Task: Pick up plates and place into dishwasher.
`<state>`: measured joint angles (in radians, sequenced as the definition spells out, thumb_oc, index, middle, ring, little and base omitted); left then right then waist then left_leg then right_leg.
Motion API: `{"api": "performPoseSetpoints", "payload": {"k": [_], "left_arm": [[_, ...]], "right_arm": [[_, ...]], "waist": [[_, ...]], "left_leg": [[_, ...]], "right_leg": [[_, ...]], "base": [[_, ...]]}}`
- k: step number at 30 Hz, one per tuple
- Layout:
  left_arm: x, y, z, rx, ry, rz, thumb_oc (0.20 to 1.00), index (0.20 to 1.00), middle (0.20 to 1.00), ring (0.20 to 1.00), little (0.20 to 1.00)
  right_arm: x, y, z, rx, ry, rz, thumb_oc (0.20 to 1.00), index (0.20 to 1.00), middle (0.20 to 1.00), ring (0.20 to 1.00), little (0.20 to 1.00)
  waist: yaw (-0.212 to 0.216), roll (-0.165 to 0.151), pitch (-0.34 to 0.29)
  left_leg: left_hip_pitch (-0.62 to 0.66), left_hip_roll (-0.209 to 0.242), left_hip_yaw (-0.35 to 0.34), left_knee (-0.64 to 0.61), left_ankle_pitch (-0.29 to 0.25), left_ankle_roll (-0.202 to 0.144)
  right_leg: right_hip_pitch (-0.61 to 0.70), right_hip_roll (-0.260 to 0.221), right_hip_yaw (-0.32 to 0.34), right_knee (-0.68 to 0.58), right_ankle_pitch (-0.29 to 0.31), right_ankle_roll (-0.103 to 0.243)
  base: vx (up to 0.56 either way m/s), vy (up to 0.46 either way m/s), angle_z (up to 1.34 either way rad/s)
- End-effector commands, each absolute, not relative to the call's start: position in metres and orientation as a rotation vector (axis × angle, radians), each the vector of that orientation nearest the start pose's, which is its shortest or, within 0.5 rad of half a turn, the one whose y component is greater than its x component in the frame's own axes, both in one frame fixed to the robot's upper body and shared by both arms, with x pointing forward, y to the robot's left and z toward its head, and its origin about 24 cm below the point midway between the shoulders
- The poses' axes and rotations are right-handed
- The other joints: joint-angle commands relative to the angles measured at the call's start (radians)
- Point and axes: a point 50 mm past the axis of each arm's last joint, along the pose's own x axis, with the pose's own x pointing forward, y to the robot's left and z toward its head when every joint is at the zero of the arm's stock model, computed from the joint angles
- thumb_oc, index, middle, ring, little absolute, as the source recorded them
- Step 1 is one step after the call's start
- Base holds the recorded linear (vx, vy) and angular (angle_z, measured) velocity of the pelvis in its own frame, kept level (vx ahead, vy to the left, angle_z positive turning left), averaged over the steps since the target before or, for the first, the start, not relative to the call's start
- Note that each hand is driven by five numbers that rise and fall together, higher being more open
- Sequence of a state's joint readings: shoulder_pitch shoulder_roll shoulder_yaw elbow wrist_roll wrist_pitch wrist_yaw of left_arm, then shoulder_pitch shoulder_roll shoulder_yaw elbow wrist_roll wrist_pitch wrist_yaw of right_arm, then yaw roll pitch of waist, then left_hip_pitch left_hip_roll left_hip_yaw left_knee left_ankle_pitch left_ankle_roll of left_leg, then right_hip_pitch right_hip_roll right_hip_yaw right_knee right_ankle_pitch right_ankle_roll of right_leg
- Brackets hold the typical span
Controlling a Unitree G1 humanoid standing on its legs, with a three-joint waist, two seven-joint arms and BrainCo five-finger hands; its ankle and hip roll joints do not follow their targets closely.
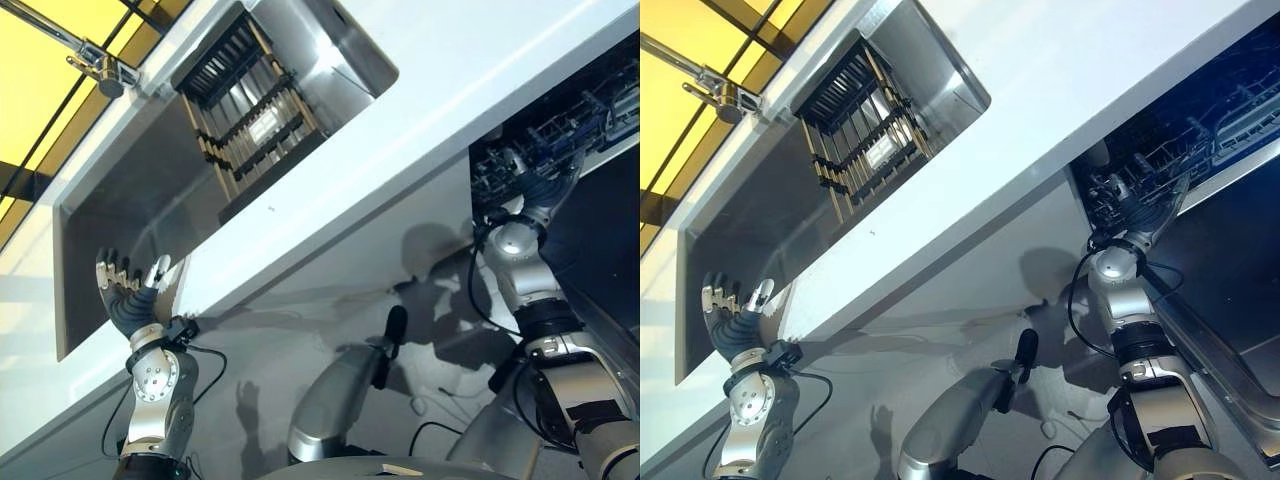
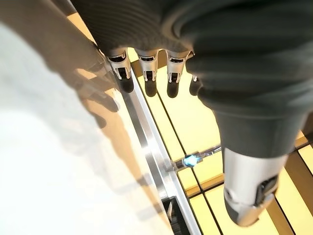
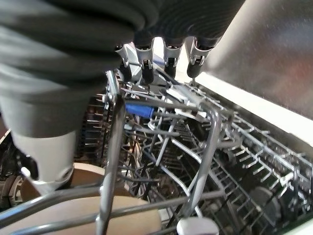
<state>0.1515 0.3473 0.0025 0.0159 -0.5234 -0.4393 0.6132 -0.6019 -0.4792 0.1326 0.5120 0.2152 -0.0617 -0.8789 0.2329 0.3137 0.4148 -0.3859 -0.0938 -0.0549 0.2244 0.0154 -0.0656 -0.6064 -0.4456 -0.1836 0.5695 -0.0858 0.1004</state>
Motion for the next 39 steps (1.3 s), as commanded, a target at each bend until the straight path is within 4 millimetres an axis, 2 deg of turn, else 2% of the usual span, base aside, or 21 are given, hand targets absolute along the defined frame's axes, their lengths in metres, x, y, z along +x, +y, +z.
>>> {"api": "performPoseSetpoints", "payload": {"k": [1,11,18,23,25,27,28,29,31,34,36,39], "left_arm": [[0.211,0.249,0.07,-0.258,-0.298,0.653,1.0,1.0,1.0,1.0,1.0],[0.215,0.247,0.072,-0.255,-0.305,0.686,1.0,1.0,1.0,1.0,1.0],[0.22,0.243,0.074,-0.235,-0.307,0.677,1.0,1.0,1.0,1.0,1.0],[0.226,0.237,0.075,-0.202,-0.301,0.644,1.0,1.0,1.0,1.0,1.0],[0.229,0.237,0.078,-0.196,-0.312,0.639,1.0,1.0,1.0,1.0,1.0],[0.229,0.24,0.078,-0.183,-0.303,0.66,1.0,1.0,1.0,1.0,1.0],[0.228,0.241,0.078,-0.177,-0.303,0.661,1.0,1.0,1.0,1.0,1.0],[0.228,0.244,0.077,-0.162,-0.295,0.661,1.0,1.0,1.0,1.0,1.0],[0.228,0.247,0.077,-0.142,-0.286,0.655,1.0,1.0,1.0,1.0,1.0],[0.226,0.255,0.073,-0.098,-0.271,0.673,1.0,1.0,1.0,1.0,1.0],[0.223,0.26,0.07,-0.074,-0.267,0.685,1.0,1.0,1.0,1.0,1.0],[0.223,0.265,0.067,-0.066,-0.253,0.69,1.0,1.0,1.0,1.0,1.0]], "right_arm": [[0.348,-0.21,0.156,-0.196,-0.377,-0.76,1.0,1.0,1.0,1.0,1.0],[0.326,-0.226,0.125,-0.146,-0.317,-0.873,1.0,1.0,1.0,1.0,1.0],[0.308,-0.245,0.106,-0.122,-0.275,-0.937,1.0,1.0,1.0,1.0,1.0],[0.292,-0.256,0.093,-0.113,-0.254,-0.963,1.0,1.0,1.0,1.0,1.0],[0.29,-0.257,0.092,-0.098,-0.251,-0.958,1.0,1.0,1.0,1.0,1.0],[0.288,-0.258,0.086,-0.098,-0.233,-0.926,1.0,1.0,1.0,1.0,1.0],[0.286,-0.259,0.084,-0.096,-0.226,-0.92,1.0,1.0,1.0,1.0,1.0],[0.281,-0.261,0.077,-0.092,-0.212,-0.921,1.0,1.0,1.0,1.0,1.0],[0.27,-0.264,0.067,-0.077,-0.188,-0.938,1.0,1.0,1.0,1.0,1.0],[0.255,-0.269,0.056,-0.063,-0.148,-0.953,1.0,1.0,1.0,1.0,1.0],[0.251,-0.272,0.053,-0.052,-0.132,-0.965,1.0,1.0,1.0,1.0,1.0],[0.255,-0.273,0.055,-0.038,-0.127,-0.971,1.0,1.0,1.0,1.0,1.0]], "waist": [[-0.008,0.061,0.105],[-0.057,0.031,0.045],[-0.088,-0.008,-0.001],[-0.126,-0.053,-0.03],[-0.134,-0.07,-0.033],[-0.125,-0.085,-0.035],[-0.12,-0.088,-0.035],[-0.11,-0.089,-0.044],[-0.1,-0.097,-0.055],[-0.081,-0.127,-0.078],[-0.064,-0.143,-0.094],[-0.044,-0.159,-0.1]], "left_leg": [[-0.022,0.008,0.004,-0.026,0.069,0.028],[0.046,0.032,0.013,-0.071,0.056,0.03],[0.094,0.029,0.024,-0.063,0.018,0.036],[0.132,0.021,0.031,-0.043,-0.014,0.041],[0.15,0.028,0.032,-0.059,-0.014,0.045],[0.174,0.05,0.056,-0.078,-0.008,0.051],[0.181,0.057,0.065,-0.079,-0.009,0.054],[0.179,0.067,0.069,-0.071,-0.011,0.064],[0.162,0.071,0.067,-0.027,-0.025,0.076],[0.128,0.06,0.05,0.04,-0.026,0.081],[0.11,0.058,0.029,0.055,-0.011,0.071],[0.088,0.086,-0.006,0.058,0.027,0.018]], "right_leg": [[0.058,-0.011,0.125,-0.175,0.136,0.044],[0.126,0.015,0.134,-0.273,0.171,0.055],[0.181,0.02,0.144,-0.325,0.199,0.058],[0.227,0.024,0.159,-0.378,0.242,0.068],[0.238,0.027,0.151,-0.405,0.263,0.074],[0.248,0.006,0.088,-0.375,0.267,0.08],[0.25,-0.001,0.069,-0.35,0.256,0.08],[0.252,-0.011,0.056,-0.283,0.224,0.066],[0.239,-0.019,0.072,-0.128,0.145,0.037],[0.251,-0.04,0.056,0.025,0.094,0.006],[0.288,-0.035,0.044,0.025,0.048,-0.001],[0.349,-0.012,-0.007,-0.06,0.009,0.022]], "base": [[-0.04,-0.071,-0.2],[0.0,-0.052,-0.14],[0.05,-0.055,-0.14],[0.09,-0.061,-0.18],[0.04,-0.088,-0.52],[0.05,-0.041,-0.81],[0.01,-0.045,-0.53],[-0.02,-0.096,-0.31],[-0.02,-0.155,-0.61],[0.0,-0.192,-0.65],[-0.06,-0.303,-0.17],[-0.16,-0.361,-0.89]]}}
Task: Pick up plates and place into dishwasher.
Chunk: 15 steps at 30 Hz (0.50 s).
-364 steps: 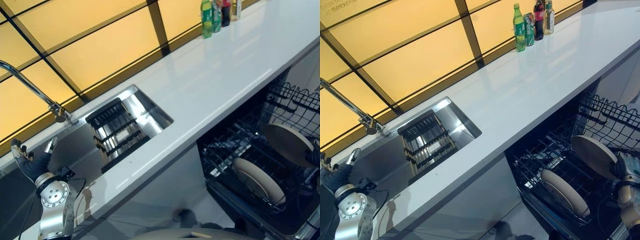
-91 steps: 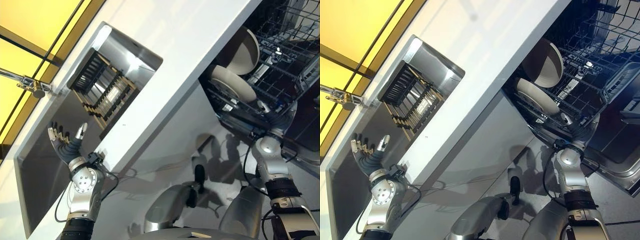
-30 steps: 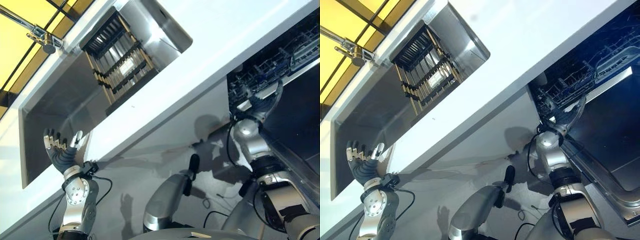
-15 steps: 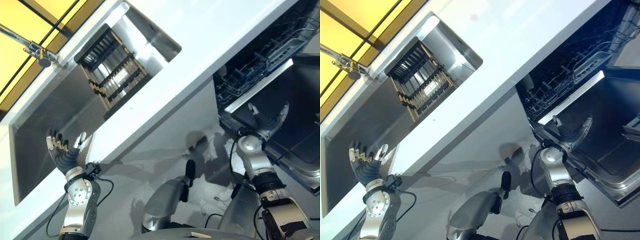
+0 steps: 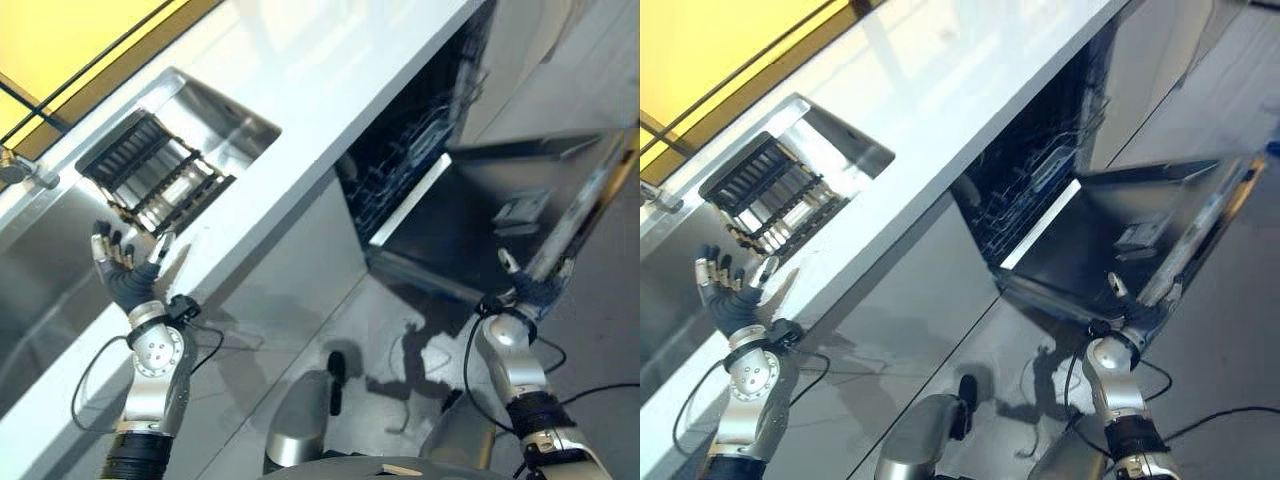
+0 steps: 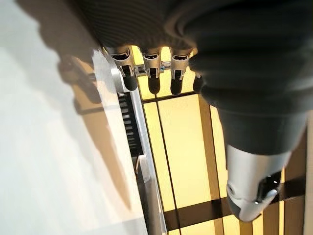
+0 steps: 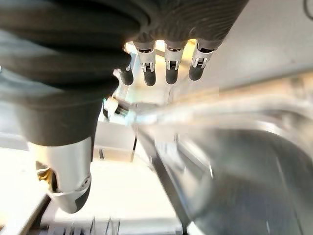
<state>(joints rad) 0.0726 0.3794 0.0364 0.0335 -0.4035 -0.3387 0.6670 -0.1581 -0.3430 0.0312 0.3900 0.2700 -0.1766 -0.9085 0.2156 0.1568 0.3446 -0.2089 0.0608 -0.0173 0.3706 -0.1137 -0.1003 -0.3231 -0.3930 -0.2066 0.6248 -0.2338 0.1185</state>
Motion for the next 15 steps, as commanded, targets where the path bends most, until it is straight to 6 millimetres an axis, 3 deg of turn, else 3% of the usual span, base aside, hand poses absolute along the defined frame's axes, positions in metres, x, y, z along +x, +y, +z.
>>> {"api": "performPoseSetpoints", "payload": {"k": [1,3,8,13,15], "left_arm": [[0.223,0.265,0.066,-0.068,-0.251,0.69,1.0,1.0,1.0,1.0,1.0],[0.219,0.267,0.059,-0.073,-0.227,0.682,1.0,1.0,1.0,1.0,1.0],[0.205,0.267,0.048,-0.088,-0.177,0.702,1.0,1.0,1.0,1.0,1.0],[0.193,0.27,0.04,-0.089,-0.124,0.737,1.0,1.0,1.0,1.0,1.0],[0.193,0.271,0.041,-0.092,-0.128,0.732,1.0,1.0,1.0,1.0,1.0]], "right_arm": [[0.256,-0.274,0.056,-0.037,-0.13,-0.973,1.0,1.0,1.0,1.0,1.0],[0.254,-0.276,0.057,-0.039,-0.124,-0.983,1.0,1.0,1.0,1.0,1.0],[0.242,-0.287,0.051,-0.06,-0.079,-0.98,1.0,1.0,1.0,1.0,1.0],[0.243,-0.291,0.043,0.01,0.021,-0.847,1.0,1.0,1.0,1.0,1.0],[0.247,-0.291,0.044,0.054,0.046,-0.764,1.0,1.0,1.0,1.0,1.0]], "waist": [[-0.026,0.0,-0.03],[-0.031,-0.002,-0.027],[-0.062,0.005,-0.043],[-0.075,0.017,-0.053],[-0.073,0.028,-0.03]], "left_leg": [[-0.093,-0.057,-0.05,-0.096,0.17,0.044],[-0.067,-0.012,-0.069,-0.122,0.191,0.02],[-0.002,0.049,-0.089,-0.166,0.222,0.016],[0.007,0.024,-0.141,-0.152,0.232,0.006],[-0.052,0.011,-0.133,-0.099,0.291,-0.009]], "right_leg": [[0.067,-0.056,0.013,-0.126,0.16,0.006],[0.084,-0.035,0.009,-0.122,0.123,0.012],[0.08,0.012,0.029,-0.095,0.093,-0.022],[-0.028,0.046,0.104,0.009,0.065,-0.028],[-0.082,0.043,0.108,0.066,0.051,-0.025]], "base": [[-0.15,-0.261,-0.71],[-0.13,-0.254,-0.38],[-0.06,-0.109,-0.4],[0.02,0.038,-0.43],[-0.05,0.115,-0.56]]}}
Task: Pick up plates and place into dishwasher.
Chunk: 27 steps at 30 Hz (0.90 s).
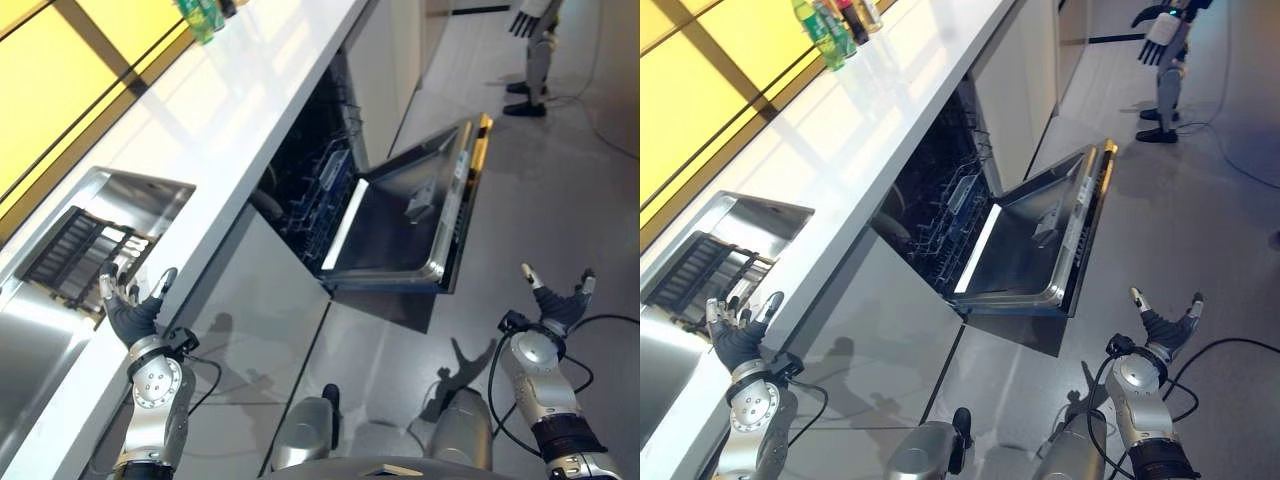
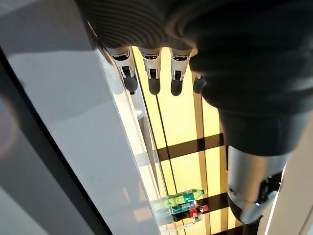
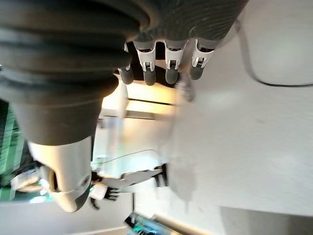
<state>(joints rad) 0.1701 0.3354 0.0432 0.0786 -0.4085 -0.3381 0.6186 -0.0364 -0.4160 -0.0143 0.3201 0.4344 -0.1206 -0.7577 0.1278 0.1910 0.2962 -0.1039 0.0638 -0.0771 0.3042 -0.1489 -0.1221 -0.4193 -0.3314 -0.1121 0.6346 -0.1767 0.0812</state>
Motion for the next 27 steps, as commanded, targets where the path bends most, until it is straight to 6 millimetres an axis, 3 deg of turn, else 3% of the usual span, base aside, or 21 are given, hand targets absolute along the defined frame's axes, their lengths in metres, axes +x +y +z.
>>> {"api": "performPoseSetpoints", "payload": {"k": [1,2,4,7,11,19,27], "left_arm": [[0.197,0.269,0.044,-0.108,-0.152,0.729,1.0,1.0,1.0,1.0,1.0],[0.202,0.268,0.05,-0.125,-0.184,0.722,1.0,1.0,1.0,1.0,1.0],[0.216,0.269,0.066,-0.131,-0.246,0.71,1.0,1.0,1.0,1.0,1.0],[0.23,0.264,0.084,-0.137,-0.316,0.69,1.0,1.0,1.0,1.0,1.0],[0.242,0.256,0.101,-0.133,-0.377,0.677,1.0,1.0,1.0,1.0,1.0],[0.237,0.25,0.099,-0.159,-0.383,0.662,1.0,1.0,1.0,1.0,1.0],[0.23,0.252,0.098,-0.178,-0.388,0.63,1.0,1.0,1.0,1.0,1.0]], "right_arm": [[0.252,-0.291,0.048,0.109,0.035,-0.732,1.0,1.0,1.0,1.0,1.0],[0.259,-0.291,0.055,0.12,0.006,-0.713,1.0,1.0,1.0,1.0,1.0],[0.275,-0.29,0.066,0.227,-0.036,-0.672,1.0,1.0,1.0,1.0,1.0],[0.291,-0.294,0.083,0.347,-0.109,-0.621,1.0,1.0,1.0,1.0,1.0],[0.307,-0.305,0.117,0.406,-0.243,-0.591,1.0,1.0,1.0,1.0,1.0],[0.324,-0.324,0.166,0.461,-0.368,-0.546,1.0,1.0,1.0,1.0,1.0],[0.343,-0.315,0.182,0.5,-0.32,-0.422,1.0,1.0,1.0,1.0,1.0]], "waist": [[0.012,0.005,0.045],[0.009,0.004,0.069],[0.019,-0.004,0.096],[0.031,-0.004,0.141],[0.036,0.033,0.217],[0.053,0.106,0.224],[0.068,0.148,0.224]], "left_leg": [[-0.209,0.011,-0.05,-0.009,0.353,0.005],[-0.243,0.01,-0.026,0.013,0.33,0.007],[-0.317,-0.021,-0.001,0.036,0.233,0.034],[-0.426,-0.076,0.007,0.126,0.158,0.03],[-0.543,-0.14,0.017,0.207,0.149,0.051],[-0.707,-0.193,0.04,0.287,0.14,0.09],[-0.805,-0.211,0.061,0.335,0.14,0.106]], "right_leg": [[-0.036,-0.029,0.016,0.106,-0.019,0.011],[-0.076,-0.048,0.026,0.158,-0.058,0.018],[-0.185,-0.05,0.055,0.228,-0.057,0.011],[-0.264,-0.063,0.077,0.286,-0.076,0.032],[-0.365,-0.083,0.1,0.341,-0.056,0.026],[-0.541,-0.068,0.149,0.409,-0.061,-0.004],[-0.648,-0.043,0.201,0.459,-0.065,-0.024]], "base": [[-0.14,0.128,-0.45],[-0.27,0.121,-0.2],[-0.22,0.062,-0.04],[-0.05,-0.003,-0.16],[-0.02,0.036,0.14],[0.06,0.116,-0.03],[0.07,0.104,-0.05]]}}
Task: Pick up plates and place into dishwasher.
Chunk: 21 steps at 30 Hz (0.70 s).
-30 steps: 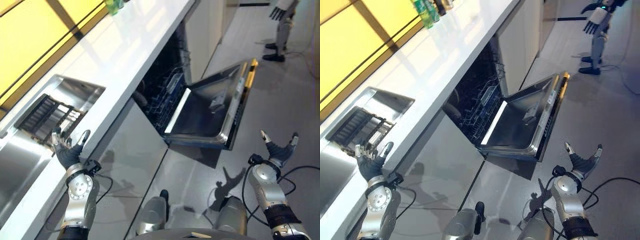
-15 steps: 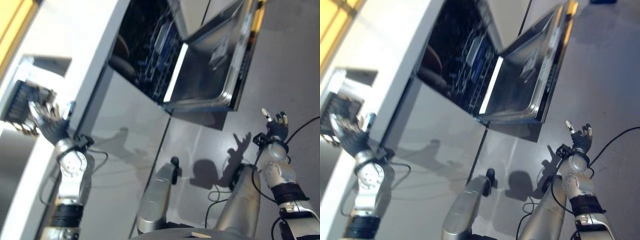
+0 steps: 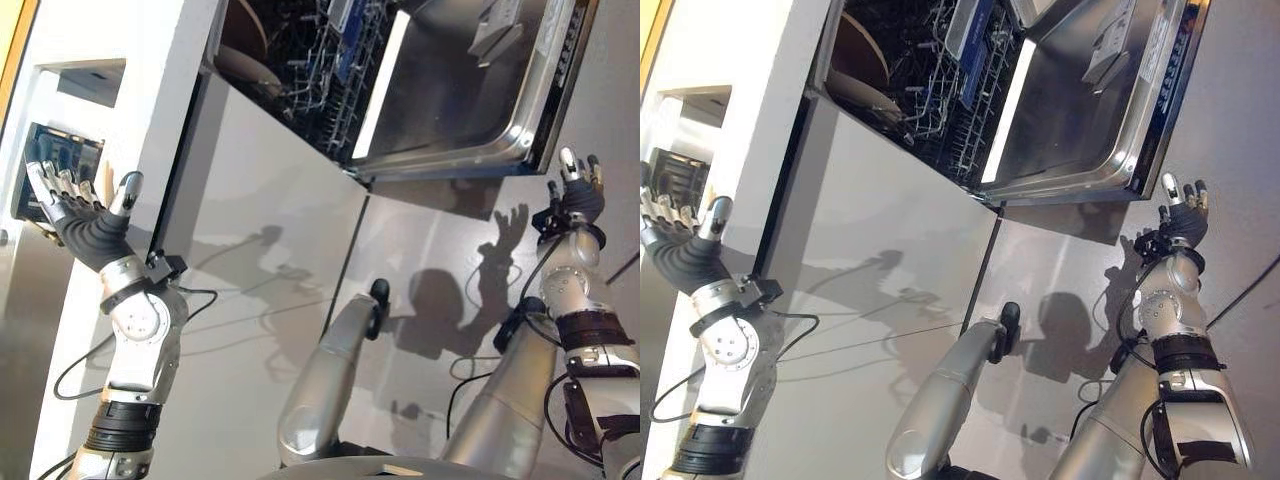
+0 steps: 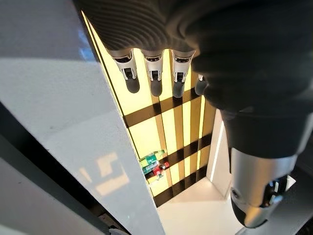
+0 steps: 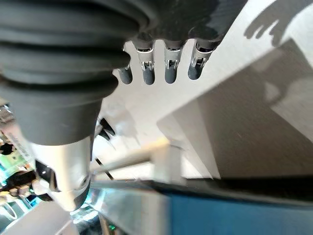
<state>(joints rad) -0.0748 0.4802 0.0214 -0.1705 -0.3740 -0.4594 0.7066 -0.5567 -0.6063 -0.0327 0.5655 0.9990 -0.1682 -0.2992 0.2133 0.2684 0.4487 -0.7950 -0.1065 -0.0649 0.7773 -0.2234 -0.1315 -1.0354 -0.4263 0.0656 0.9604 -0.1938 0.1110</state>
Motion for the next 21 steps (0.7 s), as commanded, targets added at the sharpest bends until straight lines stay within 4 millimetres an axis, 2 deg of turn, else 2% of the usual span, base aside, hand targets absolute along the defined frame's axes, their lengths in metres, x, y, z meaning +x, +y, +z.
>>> {"api": "performPoseSetpoints", "payload": {"k": [1,6,10,14,21], "left_arm": [[0.23,0.252,0.099,-0.18,-0.392,0.628,1.0,1.0,1.0,1.0,1.0],[0.226,0.255,0.105,-0.173,-0.426,0.605,1.0,1.0,1.0,1.0,1.0],[0.224,0.256,0.109,-0.168,-0.444,0.582,1.0,1.0,1.0,1.0,1.0],[0.222,0.258,0.111,-0.167,-0.459,0.565,1.0,1.0,1.0,1.0,1.0],[0.219,0.265,0.112,-0.174,-0.481,0.556,1.0,1.0,1.0,1.0,1.0]], "right_arm": [[0.345,-0.315,0.182,0.506,-0.304,-0.417,1.0,1.0,1.0,1.0,1.0],[0.353,-0.314,0.173,0.518,-0.163,-0.407,1.0,1.0,1.0,1.0,1.0],[0.359,-0.306,0.177,0.536,-0.155,-0.312,1.0,1.0,1.0,1.0,1.0],[0.364,-0.284,0.187,0.511,-0.211,-0.157,1.0,1.0,1.0,1.0,1.0],[0.362,-0.227,0.207,0.429,-0.29,0.221,1.0,1.0,1.0,1.0,1.0]], "waist": [[-0.015,0.074,0.071],[0.004,0.088,0.071],[0.023,0.092,0.071],[0.041,0.091,0.071],[0.06,0.073,0.071]], "left_leg": [[-0.124,-0.043,0.049,-0.135,0.216,0.117],[-0.17,-0.059,0.049,-0.11,0.219,0.121],[-0.199,-0.07,0.047,-0.09,0.219,0.129],[-0.205,-0.081,0.038,-0.096,0.228,0.134],[-0.178,-0.087,0.018,-0.132,0.25,0.131]], "right_leg": [[-0.043,0.053,0.029,0.142,-0.049,-0.056],[-0.088,0.059,0.044,0.186,-0.061,-0.064],[-0.111,0.057,0.045,0.214,-0.073,-0.069],[-0.117,0.047,0.036,0.223,-0.075,-0.066],[-0.081,0.04,0.006,0.202,-0.08,-0.052]], "base": [[0.04,0.053,-0.03],[0.01,0.018,0.04],[-0.02,-0.021,0.07],[-0.03,-0.038,0.14],[-0.02,-0.014,0.04]]}}
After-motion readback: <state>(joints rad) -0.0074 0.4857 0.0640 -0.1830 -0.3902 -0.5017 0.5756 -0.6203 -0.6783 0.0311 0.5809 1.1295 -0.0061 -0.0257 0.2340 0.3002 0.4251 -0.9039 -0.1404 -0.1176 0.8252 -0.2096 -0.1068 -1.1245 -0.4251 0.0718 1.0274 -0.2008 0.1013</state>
